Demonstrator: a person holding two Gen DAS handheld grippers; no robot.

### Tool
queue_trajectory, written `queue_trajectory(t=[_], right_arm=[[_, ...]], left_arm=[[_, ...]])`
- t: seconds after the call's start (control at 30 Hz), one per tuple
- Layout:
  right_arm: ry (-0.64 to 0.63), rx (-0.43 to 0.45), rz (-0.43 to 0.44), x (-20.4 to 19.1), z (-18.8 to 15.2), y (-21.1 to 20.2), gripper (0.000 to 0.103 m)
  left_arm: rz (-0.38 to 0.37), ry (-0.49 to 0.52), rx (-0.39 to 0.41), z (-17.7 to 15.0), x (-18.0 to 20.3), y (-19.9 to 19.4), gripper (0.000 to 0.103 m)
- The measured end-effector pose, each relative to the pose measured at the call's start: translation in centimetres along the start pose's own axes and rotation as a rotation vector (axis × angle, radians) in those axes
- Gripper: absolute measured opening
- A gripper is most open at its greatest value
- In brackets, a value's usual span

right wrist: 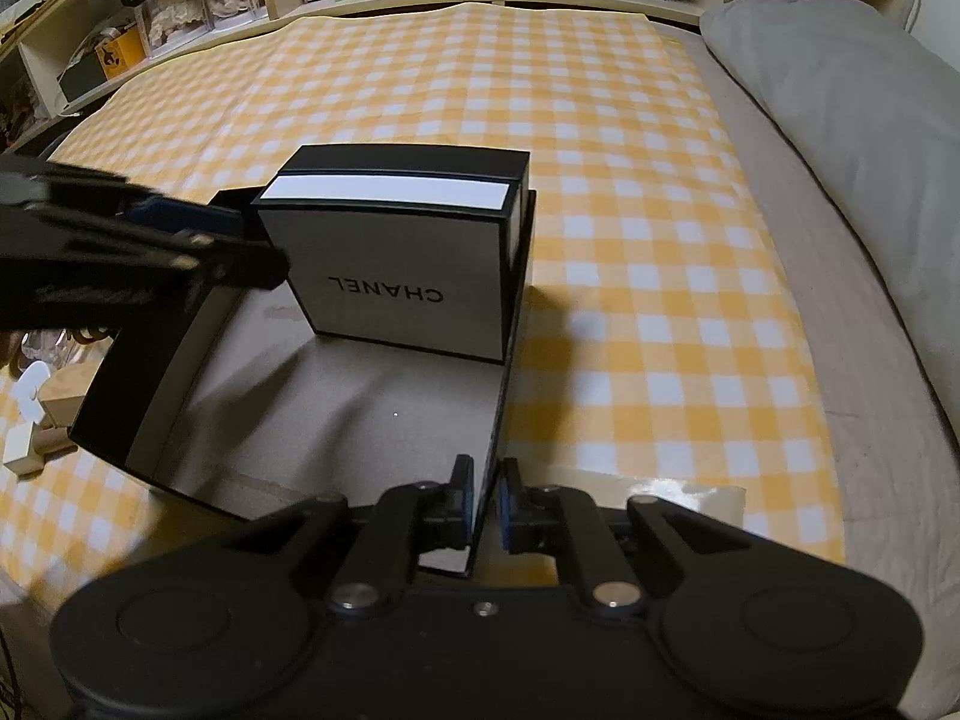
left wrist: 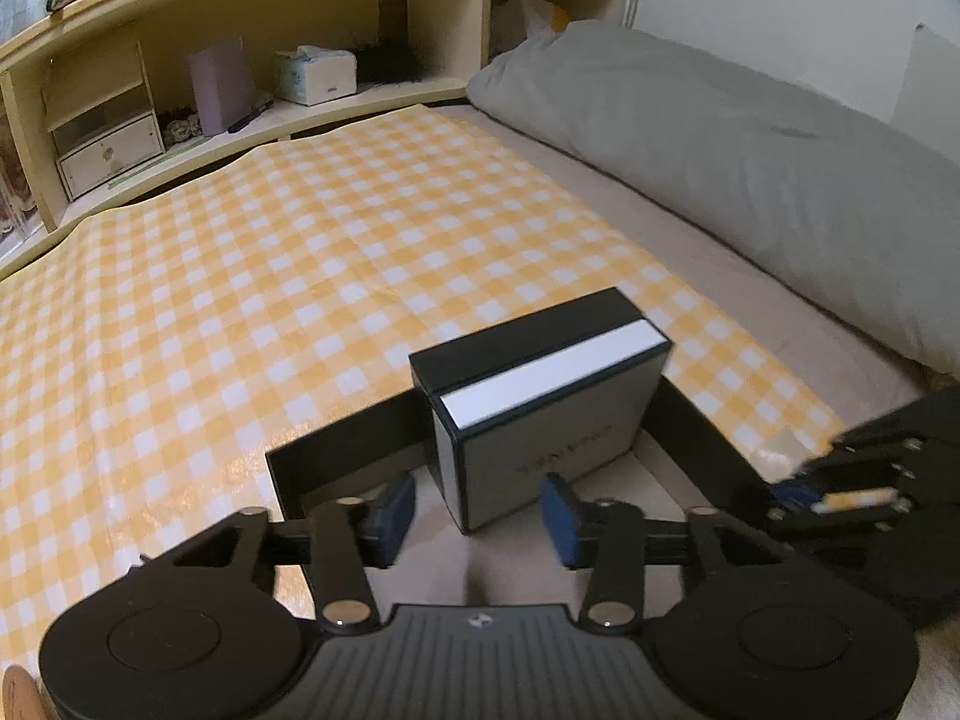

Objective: Organize rigid objects
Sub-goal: 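Carry the CHANEL box into the black box tray and open the left gripper, then move the left gripper back over the cork coaster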

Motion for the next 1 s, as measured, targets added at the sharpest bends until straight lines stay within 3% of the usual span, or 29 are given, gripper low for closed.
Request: queue_trajectory(t=[0.1, 0.13, 0.27, 0.53, 0.73, 1.0], right_arm=[[-0.011, 0.0, -0.009, -0.1, 0.0, 0.0, 0.009], [-0.014, 0.001, -0.013, -0.2, -0.1, 0.0, 0.008], [-0.015, 0.006, -0.017, 0.0, 0.0, 0.1, 0.008], [0.007, 0.014, -0.013, 0.3, 0.0, 0.0, 0.008], [0.0, 0.016, -0.041, 0.0, -0.1, 0.0, 0.007], [-0.001, 0.018, -0.068, 0.0, -0.1, 0.1, 0.006]], left_arm=[[-0.006, 0.018, 0.028, -0.4, 0.5, -1.7, 0.072], [-0.003, 0.023, 0.039, -0.6, 0.5, -2.4, 0.082], [0.008, 0.047, 0.08, -1.2, 0.7, -5.0, 0.092], [0.04, 0.02, 0.158, -2.7, -0.9, -10.2, 0.102], [0.089, -0.036, 0.195, -4.3, -3.6, -13.2, 0.103], [0.164, -0.173, 0.157, -8.0, -8.7, -14.8, 0.103]])
Point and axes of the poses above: each gripper's, at about its wrist camera, not at the fingertips, and y roughly the way its jaws point, x to its right, z to its top, the point moved 8 cm from there along y, roughly the way its jaws point, and after that the axes turned 5 degrees about y, right-handed, at the moved point
